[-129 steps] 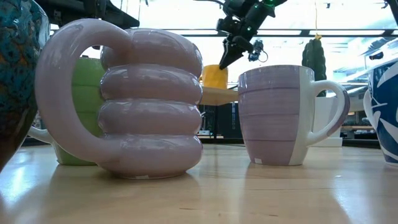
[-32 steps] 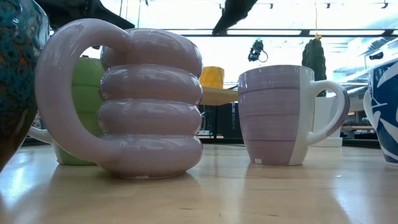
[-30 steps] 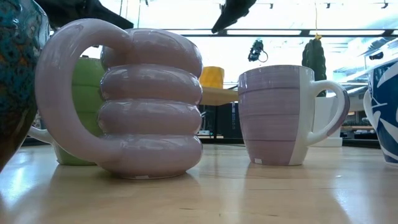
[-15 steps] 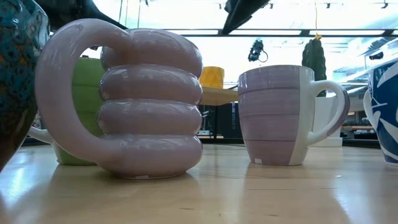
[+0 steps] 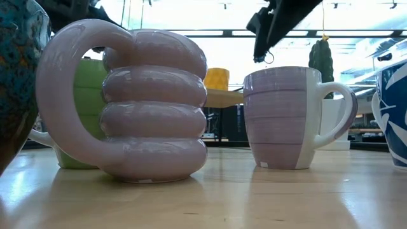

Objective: Place coffee mugs
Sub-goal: Put the white purple patterned mug on the shelf

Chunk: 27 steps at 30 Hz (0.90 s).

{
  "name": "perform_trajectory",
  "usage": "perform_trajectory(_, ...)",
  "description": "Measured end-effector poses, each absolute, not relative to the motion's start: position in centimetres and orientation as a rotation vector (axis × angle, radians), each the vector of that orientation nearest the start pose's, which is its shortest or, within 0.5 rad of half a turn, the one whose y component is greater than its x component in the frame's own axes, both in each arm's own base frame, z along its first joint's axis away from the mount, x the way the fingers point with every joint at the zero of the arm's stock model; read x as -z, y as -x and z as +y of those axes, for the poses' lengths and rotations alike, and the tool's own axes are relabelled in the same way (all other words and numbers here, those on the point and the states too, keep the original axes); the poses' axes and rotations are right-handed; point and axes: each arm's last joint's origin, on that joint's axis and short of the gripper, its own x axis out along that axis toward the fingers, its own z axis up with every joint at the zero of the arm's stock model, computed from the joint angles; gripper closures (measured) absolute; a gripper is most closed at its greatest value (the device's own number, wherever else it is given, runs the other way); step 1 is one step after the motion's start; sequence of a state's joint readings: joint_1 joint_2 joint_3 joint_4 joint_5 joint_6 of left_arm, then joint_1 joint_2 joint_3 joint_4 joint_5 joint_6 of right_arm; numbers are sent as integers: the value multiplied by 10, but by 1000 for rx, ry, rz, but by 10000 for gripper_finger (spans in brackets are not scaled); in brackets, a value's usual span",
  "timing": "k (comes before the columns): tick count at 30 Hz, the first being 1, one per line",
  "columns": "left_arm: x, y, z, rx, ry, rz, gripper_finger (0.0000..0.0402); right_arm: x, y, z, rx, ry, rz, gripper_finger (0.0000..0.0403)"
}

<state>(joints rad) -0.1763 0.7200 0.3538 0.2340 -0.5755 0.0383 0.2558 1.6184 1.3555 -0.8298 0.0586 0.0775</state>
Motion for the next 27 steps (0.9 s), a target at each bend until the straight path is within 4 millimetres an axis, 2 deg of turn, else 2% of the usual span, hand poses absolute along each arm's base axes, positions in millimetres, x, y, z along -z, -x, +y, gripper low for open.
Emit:
perform_trajectory(6, -234, -163, -10, -410, -85, 132, 225, -264, -317, 86, -157, 66, 1100, 198)
perform_trajectory(14, -234, -163, -10, -410, -85, 132, 225, -263, -305, 121, -235, 108, 1104, 207)
perform_trajectory(18, -234, -163, -11, -409, -84, 131, 225, -247, -303, 133, -240, 159, 1189, 208)
perform_trajectory(21, -234, -163, -10, -409, -84, 131, 225, -232, -305, 136, -238, 191, 1258, 209)
perform_trajectory(27, -234, -164, -11, -409, -83, 127, 225, -230, -308, 131, -231, 207, 1264, 212)
